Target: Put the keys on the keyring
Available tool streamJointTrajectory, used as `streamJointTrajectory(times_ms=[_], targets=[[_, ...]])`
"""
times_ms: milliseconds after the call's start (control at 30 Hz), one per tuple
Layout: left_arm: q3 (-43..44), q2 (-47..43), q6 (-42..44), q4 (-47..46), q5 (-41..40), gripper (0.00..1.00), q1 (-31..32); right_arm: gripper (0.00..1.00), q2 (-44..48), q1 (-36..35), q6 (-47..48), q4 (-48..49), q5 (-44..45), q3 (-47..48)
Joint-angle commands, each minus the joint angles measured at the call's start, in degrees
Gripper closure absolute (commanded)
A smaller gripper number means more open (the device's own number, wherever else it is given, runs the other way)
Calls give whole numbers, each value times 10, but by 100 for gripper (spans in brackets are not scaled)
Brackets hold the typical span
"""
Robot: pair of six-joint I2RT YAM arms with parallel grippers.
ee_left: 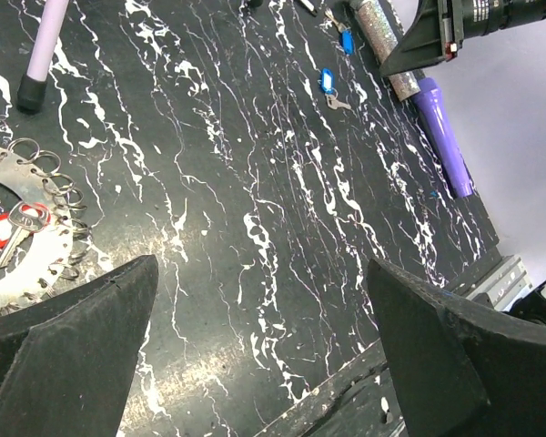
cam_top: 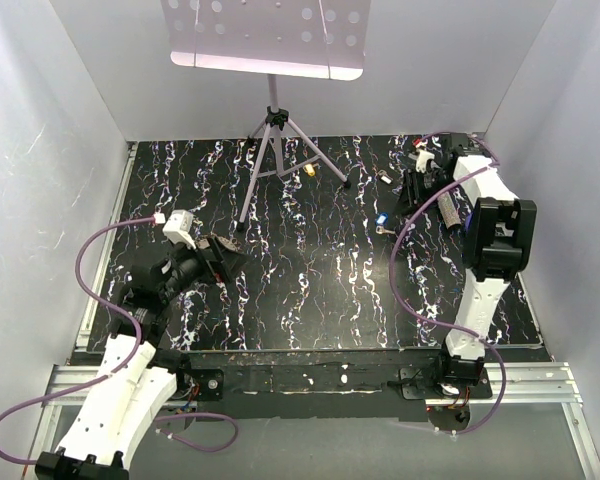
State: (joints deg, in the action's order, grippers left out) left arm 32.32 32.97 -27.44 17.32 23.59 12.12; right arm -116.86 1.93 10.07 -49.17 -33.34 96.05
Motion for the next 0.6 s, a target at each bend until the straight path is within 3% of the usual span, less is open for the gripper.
streamJointTrajectory(times_ms=[0, 100, 567], targets=[[-4, 18, 13, -29, 8, 0, -2, 56, -49, -6, 12, -51, -7, 60], [-2, 31, 17, -31, 11, 0, -2, 53, -69, -19, 3, -64, -2, 66], [-1, 42, 25, -32, 12, 0, -2, 54, -116, -53, -35, -58, 30, 100]])
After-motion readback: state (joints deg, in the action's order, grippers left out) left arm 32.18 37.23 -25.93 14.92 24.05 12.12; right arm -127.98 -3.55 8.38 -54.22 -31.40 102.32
